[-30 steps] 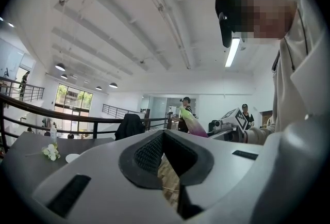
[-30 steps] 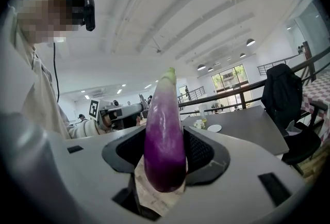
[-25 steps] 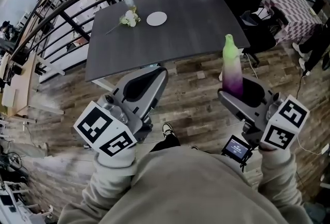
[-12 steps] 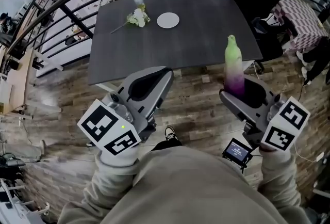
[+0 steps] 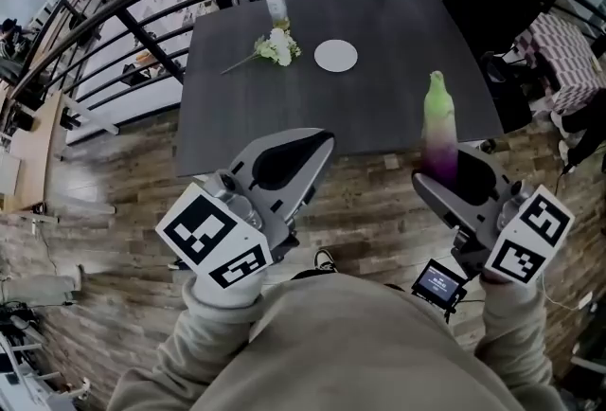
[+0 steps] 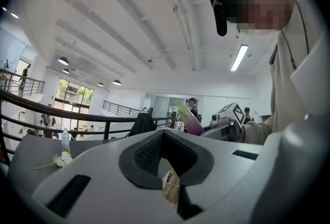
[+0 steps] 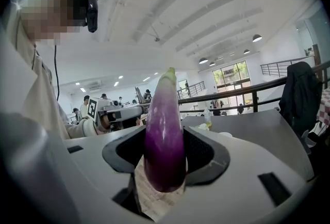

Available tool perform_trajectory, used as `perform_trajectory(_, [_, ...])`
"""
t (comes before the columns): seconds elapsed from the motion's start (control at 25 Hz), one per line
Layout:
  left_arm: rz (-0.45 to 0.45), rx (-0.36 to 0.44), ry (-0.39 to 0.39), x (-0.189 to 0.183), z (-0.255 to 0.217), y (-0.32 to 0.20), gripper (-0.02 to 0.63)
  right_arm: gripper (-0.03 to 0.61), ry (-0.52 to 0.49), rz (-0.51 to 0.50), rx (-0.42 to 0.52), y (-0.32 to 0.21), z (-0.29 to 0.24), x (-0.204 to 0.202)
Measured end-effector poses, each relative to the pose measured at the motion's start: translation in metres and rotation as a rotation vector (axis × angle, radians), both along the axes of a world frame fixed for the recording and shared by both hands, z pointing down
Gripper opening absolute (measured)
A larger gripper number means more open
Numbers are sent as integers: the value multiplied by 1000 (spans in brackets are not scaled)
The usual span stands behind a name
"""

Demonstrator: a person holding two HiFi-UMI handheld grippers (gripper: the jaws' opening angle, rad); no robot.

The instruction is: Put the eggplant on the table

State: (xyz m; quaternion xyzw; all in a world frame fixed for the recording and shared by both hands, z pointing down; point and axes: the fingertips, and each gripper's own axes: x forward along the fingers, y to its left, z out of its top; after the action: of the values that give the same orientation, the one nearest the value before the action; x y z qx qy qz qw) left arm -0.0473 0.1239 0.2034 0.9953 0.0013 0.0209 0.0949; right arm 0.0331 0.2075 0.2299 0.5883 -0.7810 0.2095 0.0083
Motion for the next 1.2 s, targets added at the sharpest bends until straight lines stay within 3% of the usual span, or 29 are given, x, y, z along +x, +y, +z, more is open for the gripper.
perform_trajectory(0.24, [17, 11, 1, -18, 10, -33, 5, 229, 2, 13, 4, -39, 3, -10])
perform_trajectory(0.52, [15, -35, 13, -41, 21, -60, 5, 229, 4, -7, -3, -76, 0, -21])
perform_trajectory(1.0, [-97, -4, 25, -57, 10, -104, 5, 229, 14, -95, 16, -128, -8, -22])
perform_trajectory(1.2, [-113, -23, 14, -40, 18, -128, 5, 229, 3, -122, 6, -158, -2, -6])
